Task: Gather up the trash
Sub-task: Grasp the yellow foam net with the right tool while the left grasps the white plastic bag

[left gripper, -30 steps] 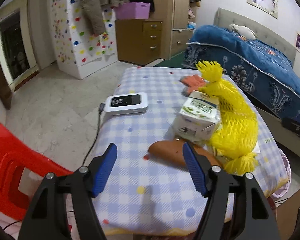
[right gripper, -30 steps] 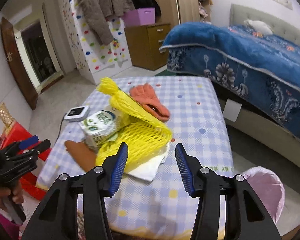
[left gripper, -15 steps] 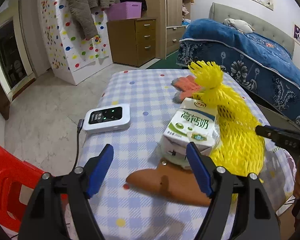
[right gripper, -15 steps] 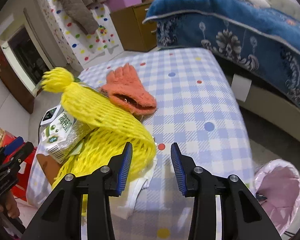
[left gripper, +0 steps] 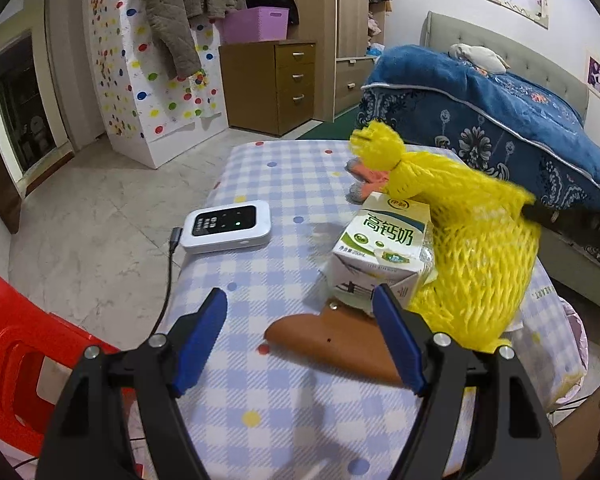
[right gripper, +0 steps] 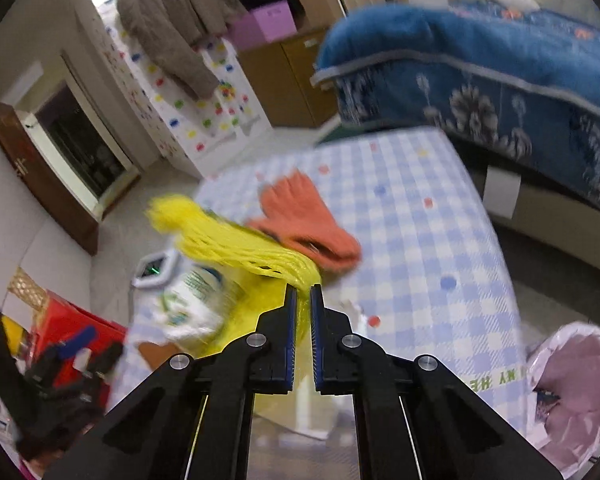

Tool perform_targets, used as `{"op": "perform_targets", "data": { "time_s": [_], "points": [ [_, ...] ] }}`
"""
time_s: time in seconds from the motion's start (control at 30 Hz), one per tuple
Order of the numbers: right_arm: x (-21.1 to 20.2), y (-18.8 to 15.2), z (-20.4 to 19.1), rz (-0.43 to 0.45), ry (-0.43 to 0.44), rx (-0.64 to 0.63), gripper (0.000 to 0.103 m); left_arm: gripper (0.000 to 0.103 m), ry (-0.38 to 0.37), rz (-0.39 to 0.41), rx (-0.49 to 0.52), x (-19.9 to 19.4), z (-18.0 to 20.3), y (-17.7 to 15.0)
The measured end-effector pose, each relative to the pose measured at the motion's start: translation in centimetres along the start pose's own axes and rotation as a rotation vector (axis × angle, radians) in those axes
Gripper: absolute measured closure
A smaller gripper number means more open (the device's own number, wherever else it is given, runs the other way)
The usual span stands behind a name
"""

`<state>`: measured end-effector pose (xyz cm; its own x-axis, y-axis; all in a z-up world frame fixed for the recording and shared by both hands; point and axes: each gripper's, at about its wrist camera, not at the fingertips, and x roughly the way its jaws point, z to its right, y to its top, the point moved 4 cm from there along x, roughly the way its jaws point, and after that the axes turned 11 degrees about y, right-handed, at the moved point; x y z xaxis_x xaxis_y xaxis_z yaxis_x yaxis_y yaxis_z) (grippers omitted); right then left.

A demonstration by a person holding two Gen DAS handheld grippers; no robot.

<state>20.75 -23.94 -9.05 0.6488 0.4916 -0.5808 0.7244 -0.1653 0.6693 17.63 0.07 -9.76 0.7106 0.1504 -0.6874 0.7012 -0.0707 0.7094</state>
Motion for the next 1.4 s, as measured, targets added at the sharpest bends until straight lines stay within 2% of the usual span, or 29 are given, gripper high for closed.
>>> {"op": "perform_targets", "data": {
  "time_s": [0.1,0.17,0.23,0.43,0.5,0.57,0.67,0.8,1.0,1.1,1.17,1.23,1.4],
  "points": [
    [-2.4,1.0,-2.3,0.054,0.009,-0.034,0.097,0.028,-0.005,0.003,-0.008,-0.8,-0.5,-0.4],
    [-4.0,1.4,-3.6,0.09,0.008,-0.06,0.097,0.022,-0.005,0.009,-0.009,-1.4,-0.8,-0.7],
    [-6.1,1.6,-4.7,0.129,0.007,-0.078,0.097,0.021,-0.011,0.014,-0.008,-1.9,-1.1,-1.1],
    [-11.0,1.8,-5.6,0.211,0.04,-0.082,0.097,0.019,-0.02,0.011,-0.005,-2.5,-1.0,-1.7],
    [-12.5,1.7,-5.8,0.234,0.019,-0.1,0.097,0.019,-0.029,0.017,0.007,-2.9,-0.6,-1.9],
    [-13.9,1.4,-5.6,0.253,-0.047,-0.128,0.097,0.019,-0.041,0.024,0.028,-3.2,0.2,-2.1],
    [-15.5,0.5,-3.6,0.263,-0.137,-0.122,0.097,0.019,-0.062,0.026,0.055,-3.5,1.5,-2.5],
    [-16.5,-1.0,0.0,0.248,-0.191,-0.048,0.097,0.019,-0.08,0.015,0.087,-3.2,3.3,-3.0],
    [-18.5,-2.5,4.1,0.269,-0.338,-0.021,0.097,0.019,-0.136,0.018,0.153,-3.1,7.2,-3.2],
    [-19.3,-2.6,5.8,0.284,-0.391,-0.015,0.097,0.028,-0.178,0.017,0.192,-2.9,9.6,-3.2],
    [-19.5,-2.9,6.6,0.279,-0.402,-0.01,0.097,0.036,-0.201,0.022,0.231,-2.4,11.4,-3.1],
    [-18.9,-3.2,7.3,0.263,-0.403,-0.007,0.097,0.038,-0.216,0.023,0.26,-2.0,12.7,-2.9],
    [-16.6,-4.5,8.2,0.204,-0.377,0.011,0.097,0.04,-0.219,0.02,0.324,-0.1,15.6,-2.6]
  ]
}}
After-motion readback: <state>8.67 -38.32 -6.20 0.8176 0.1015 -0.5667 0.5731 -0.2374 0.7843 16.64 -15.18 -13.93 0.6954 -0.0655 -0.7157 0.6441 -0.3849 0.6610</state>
